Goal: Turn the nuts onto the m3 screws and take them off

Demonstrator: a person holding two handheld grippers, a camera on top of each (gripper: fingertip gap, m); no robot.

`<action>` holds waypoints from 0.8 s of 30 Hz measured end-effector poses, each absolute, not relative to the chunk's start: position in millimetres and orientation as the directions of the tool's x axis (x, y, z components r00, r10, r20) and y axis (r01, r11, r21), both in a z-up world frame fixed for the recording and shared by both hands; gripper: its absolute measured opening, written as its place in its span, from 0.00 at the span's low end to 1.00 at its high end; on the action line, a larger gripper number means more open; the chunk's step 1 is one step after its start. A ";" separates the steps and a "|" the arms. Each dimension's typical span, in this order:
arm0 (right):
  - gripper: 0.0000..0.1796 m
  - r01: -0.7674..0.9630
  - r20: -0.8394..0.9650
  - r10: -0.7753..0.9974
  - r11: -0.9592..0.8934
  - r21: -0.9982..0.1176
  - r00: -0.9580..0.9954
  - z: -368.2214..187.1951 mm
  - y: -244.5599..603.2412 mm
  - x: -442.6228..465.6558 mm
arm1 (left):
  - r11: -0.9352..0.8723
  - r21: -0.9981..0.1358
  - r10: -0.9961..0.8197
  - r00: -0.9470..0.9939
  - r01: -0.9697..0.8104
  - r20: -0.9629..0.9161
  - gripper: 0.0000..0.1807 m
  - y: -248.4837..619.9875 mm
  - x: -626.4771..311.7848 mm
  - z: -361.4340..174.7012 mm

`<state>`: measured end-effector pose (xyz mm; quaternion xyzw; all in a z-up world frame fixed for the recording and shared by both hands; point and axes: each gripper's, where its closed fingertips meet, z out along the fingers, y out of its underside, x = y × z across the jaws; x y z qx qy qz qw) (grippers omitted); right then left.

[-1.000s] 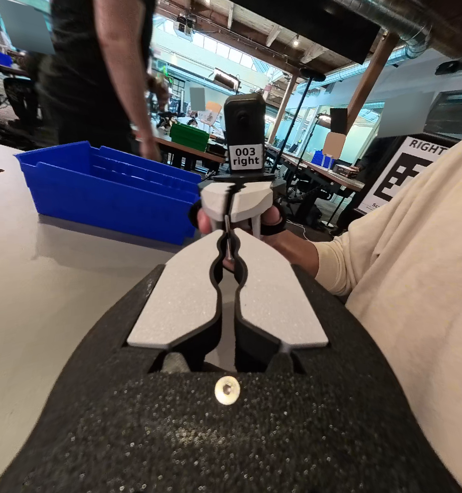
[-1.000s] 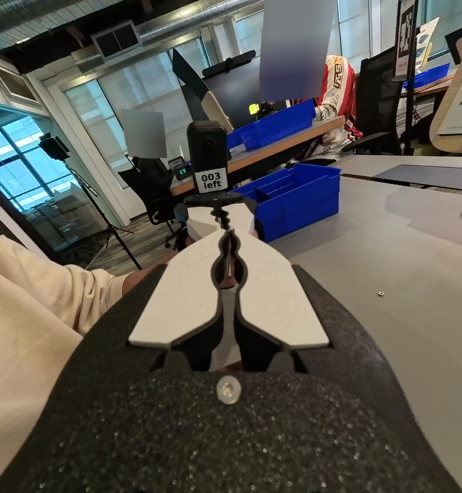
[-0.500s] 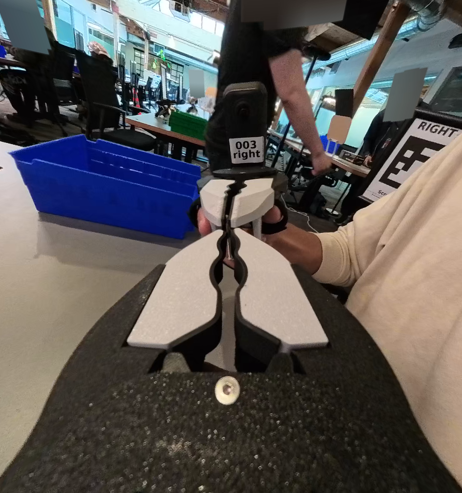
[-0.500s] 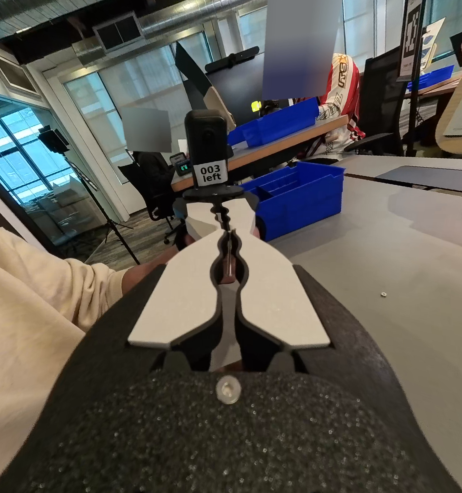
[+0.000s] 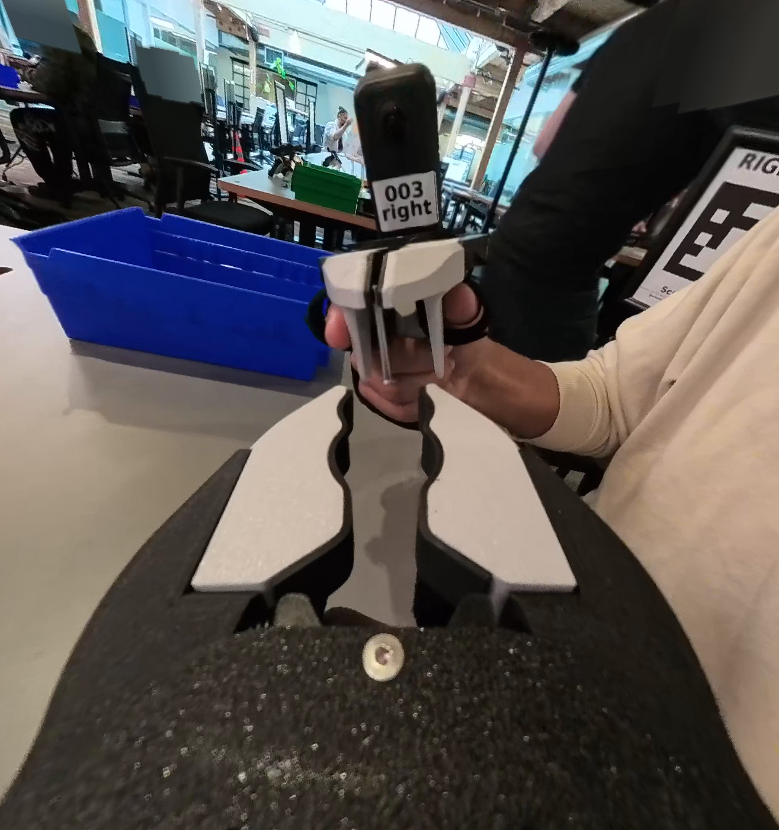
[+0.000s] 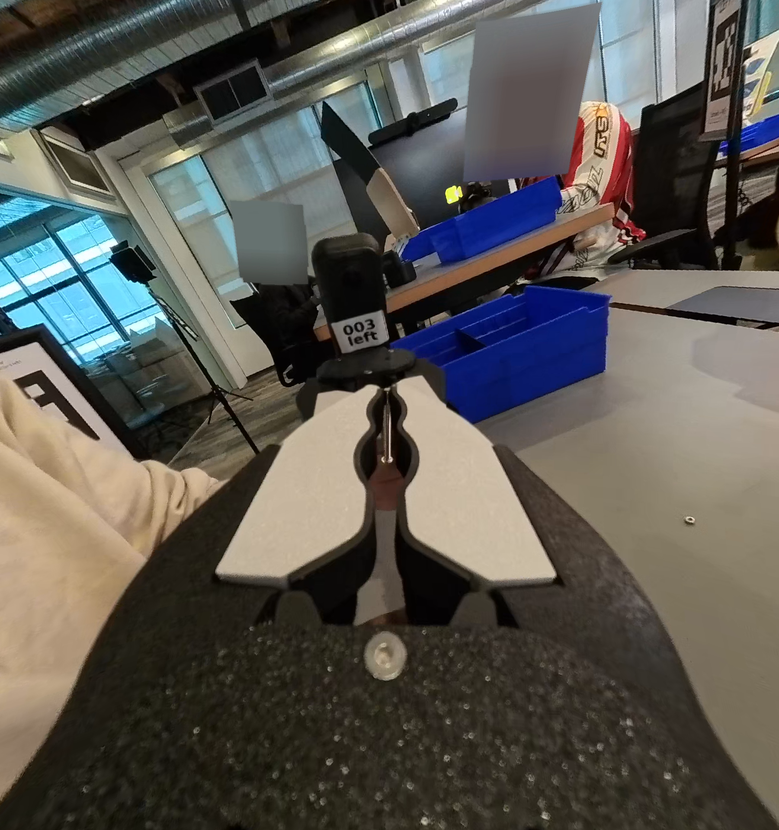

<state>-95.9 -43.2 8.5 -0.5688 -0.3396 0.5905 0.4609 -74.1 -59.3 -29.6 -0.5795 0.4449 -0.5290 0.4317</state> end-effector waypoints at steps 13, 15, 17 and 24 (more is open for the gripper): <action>0.08 -0.091 -0.305 0.944 -0.295 -0.951 0.129 -0.2 -43.0 -105.9 | -0.215 -0.974 -0.974 0.082 -0.075 0.209 0.02 -57.5 -83.4 -33.3; 0.12 -0.077 -0.282 0.942 -0.273 -0.959 0.179 -1.9 -34.1 -95.6 | -0.216 -0.969 -0.967 0.166 -0.120 0.194 0.02 -50.5 -94.3 -47.7; 0.13 0.043 -0.246 0.930 -0.267 -0.963 0.271 -22.2 -15.2 -84.9 | -0.241 -0.959 -0.937 0.293 -0.153 0.189 0.02 -39.6 -115.5 -69.6; 0.19 0.606 0.087 0.891 -0.229 -0.762 0.446 -136.5 77.7 -104.6 | -0.253 -0.968 -0.812 0.545 -0.007 0.208 0.02 -18.5 -163.3 -99.2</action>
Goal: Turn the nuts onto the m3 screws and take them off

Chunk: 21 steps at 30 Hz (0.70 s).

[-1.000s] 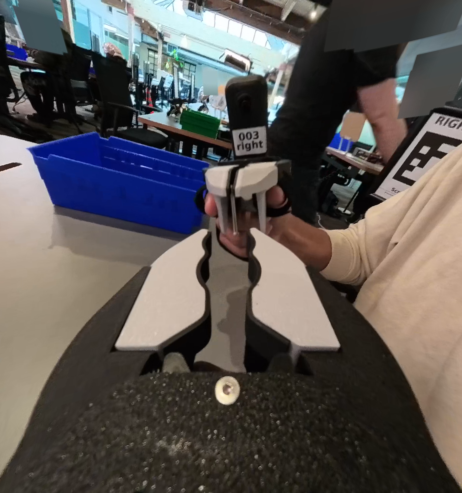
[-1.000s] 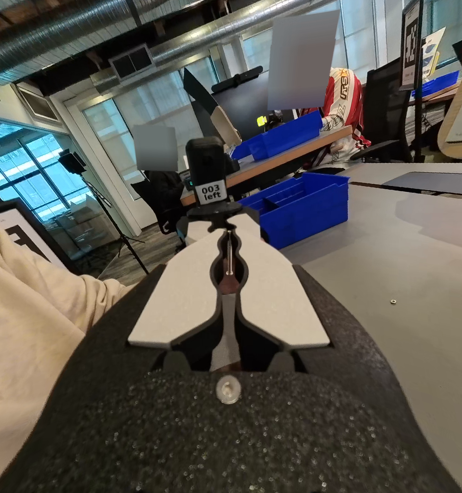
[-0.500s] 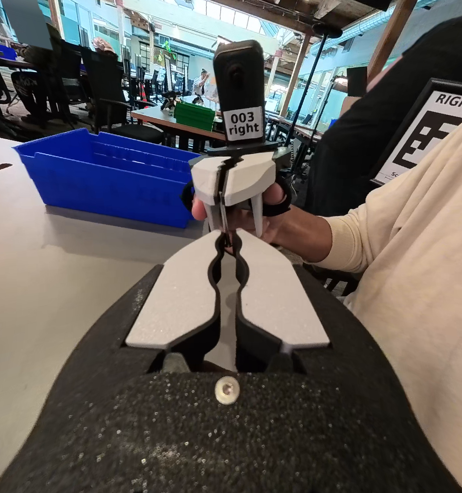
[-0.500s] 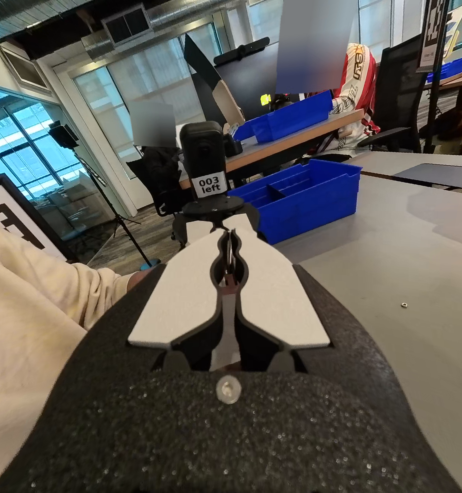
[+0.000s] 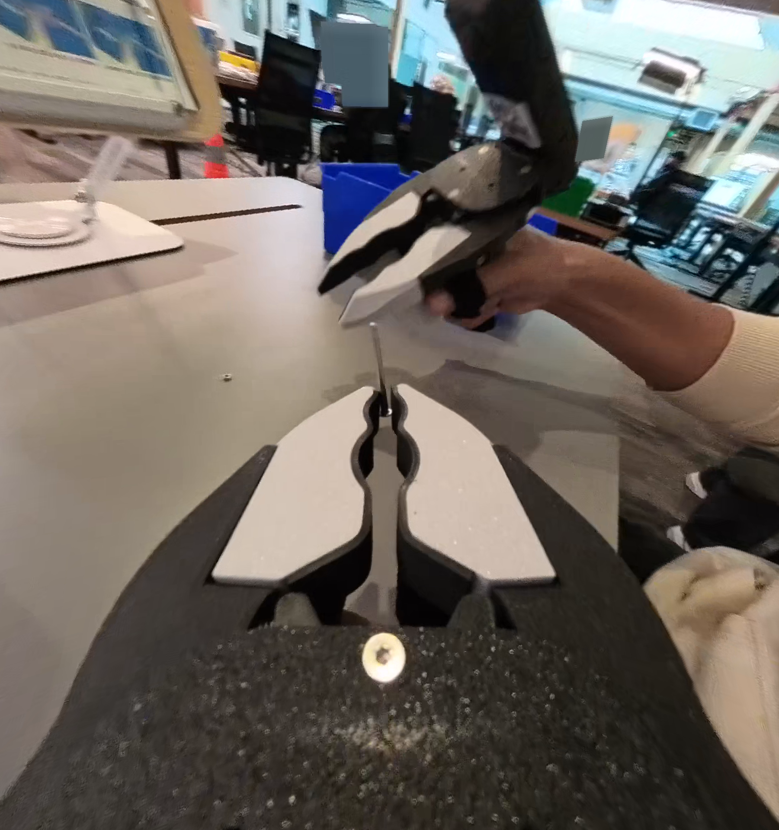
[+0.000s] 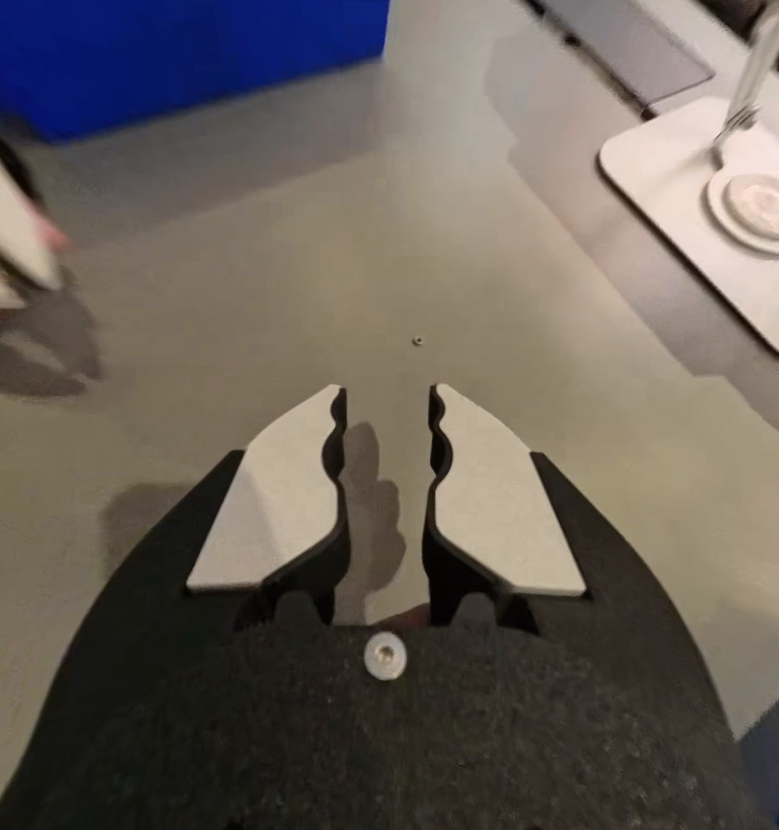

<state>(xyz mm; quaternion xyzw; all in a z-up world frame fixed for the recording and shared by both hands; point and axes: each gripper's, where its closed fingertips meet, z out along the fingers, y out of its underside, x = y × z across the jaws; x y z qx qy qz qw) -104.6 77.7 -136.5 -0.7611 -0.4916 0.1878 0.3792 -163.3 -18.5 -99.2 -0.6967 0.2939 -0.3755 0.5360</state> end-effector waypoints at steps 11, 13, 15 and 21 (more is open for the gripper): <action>0.12 0.752 0.090 0.938 -0.208 -0.626 0.335 -183.9 118.8 -139.4 | -0.198 -0.979 -0.833 0.518 0.051 0.195 0.02 -21.4 -164.8 -89.2; 0.11 0.756 0.064 0.944 -0.218 -0.617 0.325 -188.0 119.6 -141.8 | -0.207 -0.977 -0.839 0.503 0.057 0.208 0.02 -22.1 -164.6 -89.1; 0.11 0.766 0.065 0.945 -0.218 -0.605 0.321 -193.2 123.1 -142.5 | -0.218 -0.974 -0.838 0.500 0.060 0.218 0.02 -21.3 -164.9 -89.4; 0.07 0.747 0.024 0.945 -0.242 -0.619 0.326 -193.9 126.0 -143.6 | -0.231 -0.971 -0.851 0.472 0.056 0.230 0.02 -23.5 -162.7 -90.3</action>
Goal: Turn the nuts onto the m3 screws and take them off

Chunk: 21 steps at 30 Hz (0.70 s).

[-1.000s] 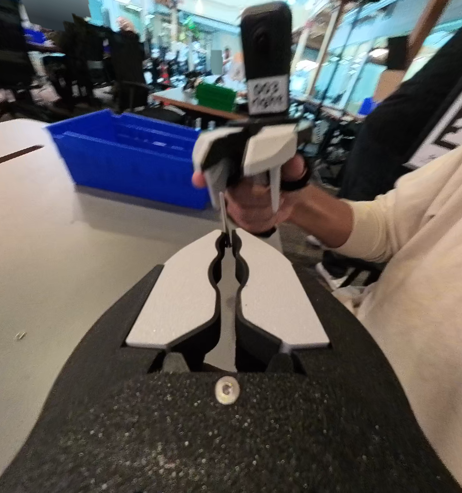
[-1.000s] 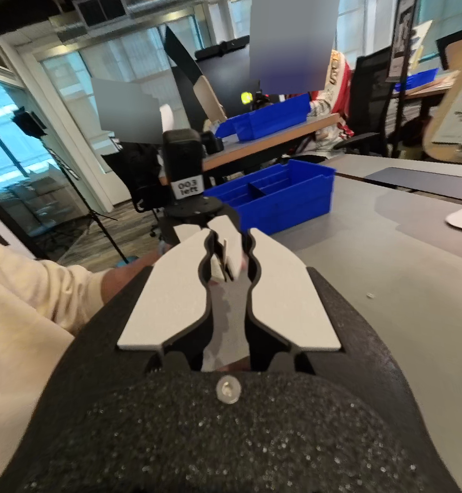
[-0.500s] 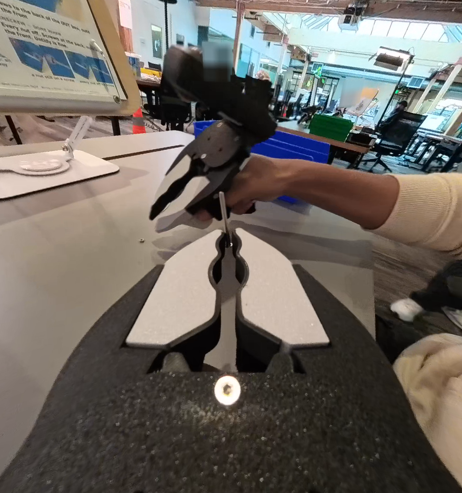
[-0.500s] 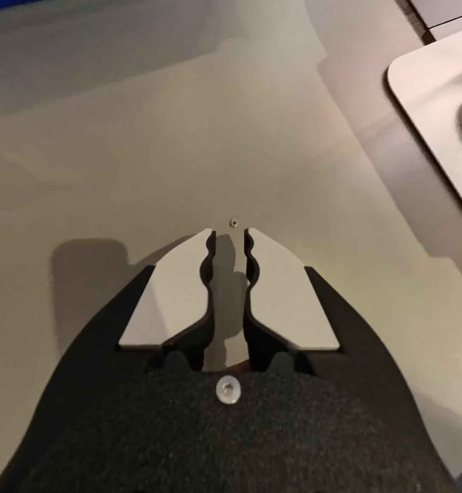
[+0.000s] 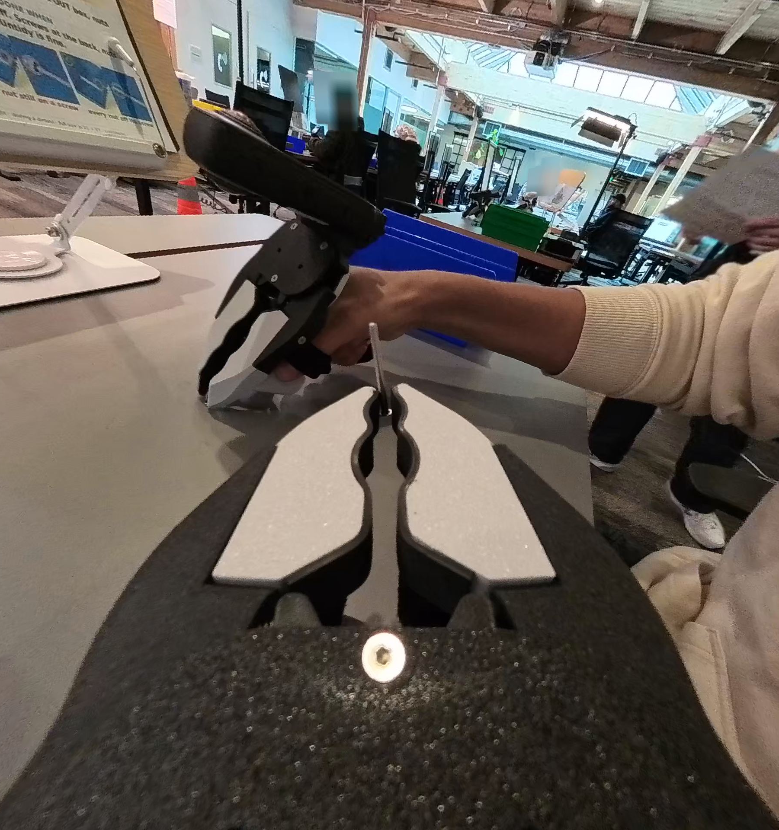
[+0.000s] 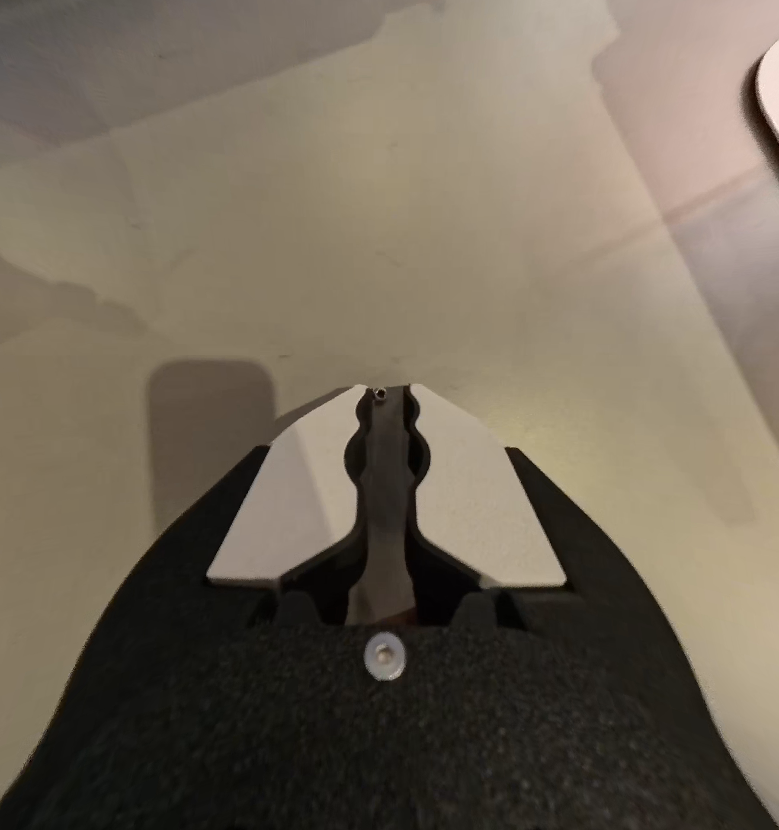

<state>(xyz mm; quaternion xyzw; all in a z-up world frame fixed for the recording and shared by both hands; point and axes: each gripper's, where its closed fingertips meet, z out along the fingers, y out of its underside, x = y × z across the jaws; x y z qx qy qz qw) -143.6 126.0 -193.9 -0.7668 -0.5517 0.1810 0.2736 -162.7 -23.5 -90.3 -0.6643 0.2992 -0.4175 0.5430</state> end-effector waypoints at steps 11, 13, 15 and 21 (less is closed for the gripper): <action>0.03 0.752 0.005 0.959 -0.218 -0.622 0.282 -194.2 122.3 -145.7 | -0.236 -0.971 -0.859 0.458 0.037 0.227 0.02 -25.3 -159.8 -92.1; 0.02 0.715 0.036 0.953 -0.199 -0.670 0.299 -185.4 124.1 -146.7 | -0.239 -0.970 -0.855 0.464 0.038 0.230 0.02 -24.2 -160.3 -92.4; 0.01 0.598 0.024 0.941 -0.196 -0.777 0.338 -154.5 118.0 -147.8 | -0.246 -0.968 -0.848 0.475 0.039 0.235 0.02 -22.3 -160.9 -93.1; 0.00 0.246 0.005 0.848 -0.148 -0.958 0.531 -70.8 78.7 -112.1 | -0.264 -0.963 -0.842 0.472 0.059 0.260 0.02 -7.8 -155.7 -85.0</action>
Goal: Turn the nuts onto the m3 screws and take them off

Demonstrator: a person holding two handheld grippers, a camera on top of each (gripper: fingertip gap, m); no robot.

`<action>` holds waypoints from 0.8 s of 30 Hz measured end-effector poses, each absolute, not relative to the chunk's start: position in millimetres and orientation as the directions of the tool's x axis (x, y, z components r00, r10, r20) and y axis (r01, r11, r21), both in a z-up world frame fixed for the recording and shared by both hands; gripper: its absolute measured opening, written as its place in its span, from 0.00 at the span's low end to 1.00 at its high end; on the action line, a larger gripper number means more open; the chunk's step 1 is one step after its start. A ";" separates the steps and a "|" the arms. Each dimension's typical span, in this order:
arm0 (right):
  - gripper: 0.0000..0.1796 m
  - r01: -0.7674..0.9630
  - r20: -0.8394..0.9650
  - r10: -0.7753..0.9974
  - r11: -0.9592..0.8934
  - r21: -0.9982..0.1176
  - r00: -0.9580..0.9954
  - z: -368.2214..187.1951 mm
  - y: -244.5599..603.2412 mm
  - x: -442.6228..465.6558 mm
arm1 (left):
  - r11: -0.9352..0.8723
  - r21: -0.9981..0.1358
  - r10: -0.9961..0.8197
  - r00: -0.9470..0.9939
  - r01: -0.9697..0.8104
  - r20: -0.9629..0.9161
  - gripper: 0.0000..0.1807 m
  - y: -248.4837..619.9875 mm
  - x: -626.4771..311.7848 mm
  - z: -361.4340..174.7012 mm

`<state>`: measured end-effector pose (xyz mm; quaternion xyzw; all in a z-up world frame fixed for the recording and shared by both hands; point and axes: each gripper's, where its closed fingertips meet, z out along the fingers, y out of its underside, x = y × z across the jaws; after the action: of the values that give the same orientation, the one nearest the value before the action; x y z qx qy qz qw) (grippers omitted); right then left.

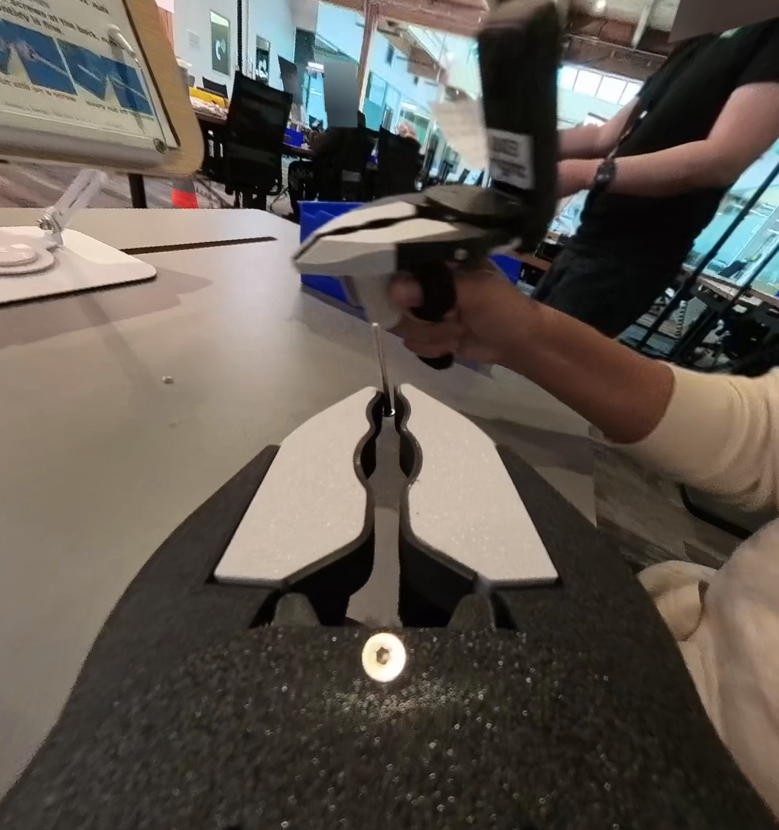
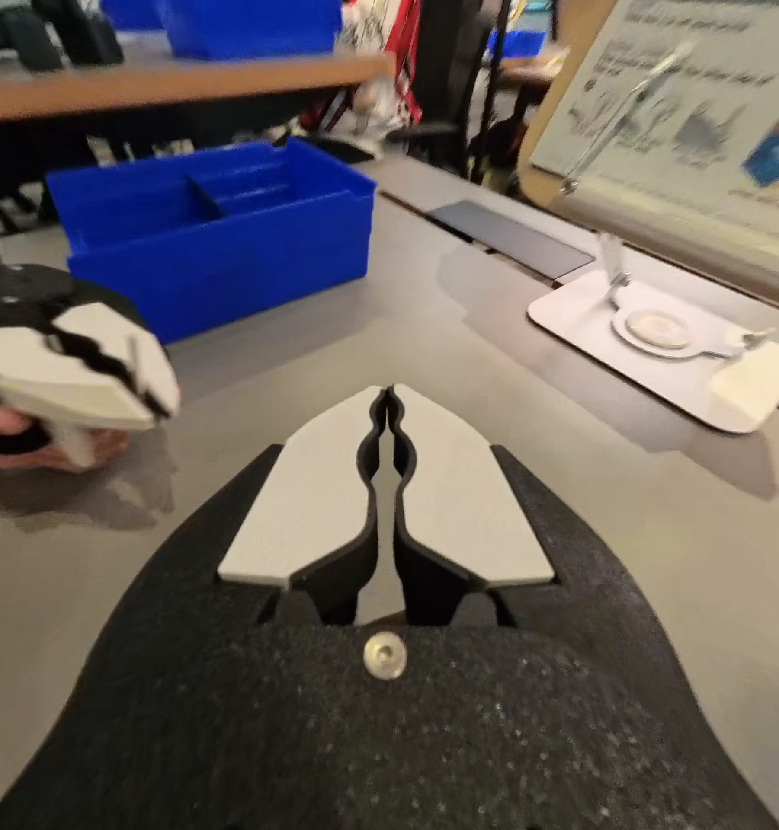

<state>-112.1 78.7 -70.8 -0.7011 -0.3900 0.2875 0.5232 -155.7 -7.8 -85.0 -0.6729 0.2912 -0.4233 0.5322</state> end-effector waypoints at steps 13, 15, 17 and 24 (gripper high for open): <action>0.14 0.293 -0.080 0.786 -0.320 -0.901 0.613 -120.4 61.3 -73.4 | -0.263 -0.955 -0.728 0.621 0.136 0.289 0.02 0.8 -187.4 -77.4; 0.17 0.322 -0.053 0.770 -0.327 -0.888 0.636 -122.4 68.3 -69.4 | -0.276 -0.953 -0.726 0.623 0.126 0.292 0.02 2.0 -186.9 -80.0; 0.18 0.357 -0.015 0.755 -0.328 -0.875 0.656 -123.0 77.7 -64.8 | -0.273 -0.956 -0.714 0.644 0.105 0.275 0.02 6.2 -187.0 -83.5; 0.21 0.613 0.168 0.837 -0.231 -0.756 0.522 -132.2 142.1 -80.5 | -0.304 -0.949 -0.735 0.614 0.083 0.289 0.02 10.1 -167.7 -98.1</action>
<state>-80.5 142.1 -132.2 -0.7722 -0.4693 0.1379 0.4055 -167.7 10.1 -98.1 -0.7148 0.2279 -0.3756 0.5441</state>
